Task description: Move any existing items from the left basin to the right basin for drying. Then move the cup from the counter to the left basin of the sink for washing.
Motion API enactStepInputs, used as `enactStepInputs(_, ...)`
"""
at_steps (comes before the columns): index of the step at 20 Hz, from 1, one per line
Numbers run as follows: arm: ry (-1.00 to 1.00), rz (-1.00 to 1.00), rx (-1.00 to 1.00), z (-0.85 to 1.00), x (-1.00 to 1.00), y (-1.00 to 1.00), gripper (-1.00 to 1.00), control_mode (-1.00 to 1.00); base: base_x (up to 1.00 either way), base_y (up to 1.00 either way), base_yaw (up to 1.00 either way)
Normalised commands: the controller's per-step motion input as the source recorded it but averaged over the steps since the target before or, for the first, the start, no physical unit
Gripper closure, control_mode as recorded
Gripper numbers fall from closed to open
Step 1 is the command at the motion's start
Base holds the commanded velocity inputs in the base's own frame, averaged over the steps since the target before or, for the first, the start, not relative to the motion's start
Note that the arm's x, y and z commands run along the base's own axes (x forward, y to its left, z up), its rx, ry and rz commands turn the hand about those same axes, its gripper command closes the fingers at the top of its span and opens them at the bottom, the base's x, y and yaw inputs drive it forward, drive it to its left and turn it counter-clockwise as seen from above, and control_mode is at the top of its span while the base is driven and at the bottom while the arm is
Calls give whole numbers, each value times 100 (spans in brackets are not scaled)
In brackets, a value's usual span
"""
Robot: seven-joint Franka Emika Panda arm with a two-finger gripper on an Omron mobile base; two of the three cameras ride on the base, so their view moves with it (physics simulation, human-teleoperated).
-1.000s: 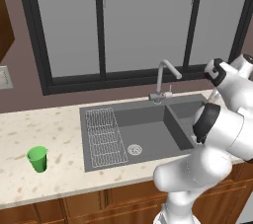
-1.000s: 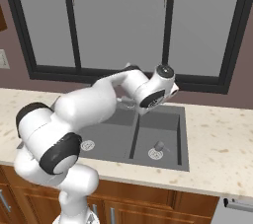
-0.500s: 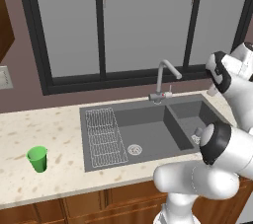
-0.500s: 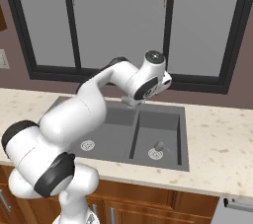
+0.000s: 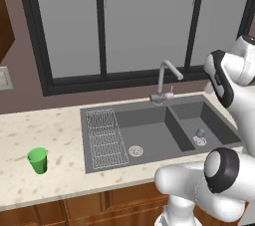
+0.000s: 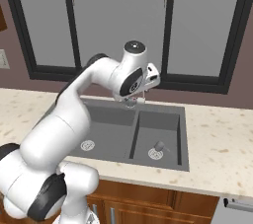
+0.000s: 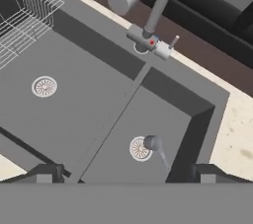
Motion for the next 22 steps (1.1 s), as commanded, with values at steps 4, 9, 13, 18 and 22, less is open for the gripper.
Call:
enactStepInputs(4,3,-13,0,26,-37,41,-100,-100,0,0,0)
enactStepInputs(9,4,-15,0,23,-39,45,-100,-100,0,0,0)
enactStepInputs(13,5,-15,0,15,-39,49,-100,-100,0,0,0)
enactStepInputs(18,5,-14,0,5,-35,53,-100,-100,0,0,0)
enactStepInputs(22,4,-13,0,0,-32,49,-100,-100,0,0,0)
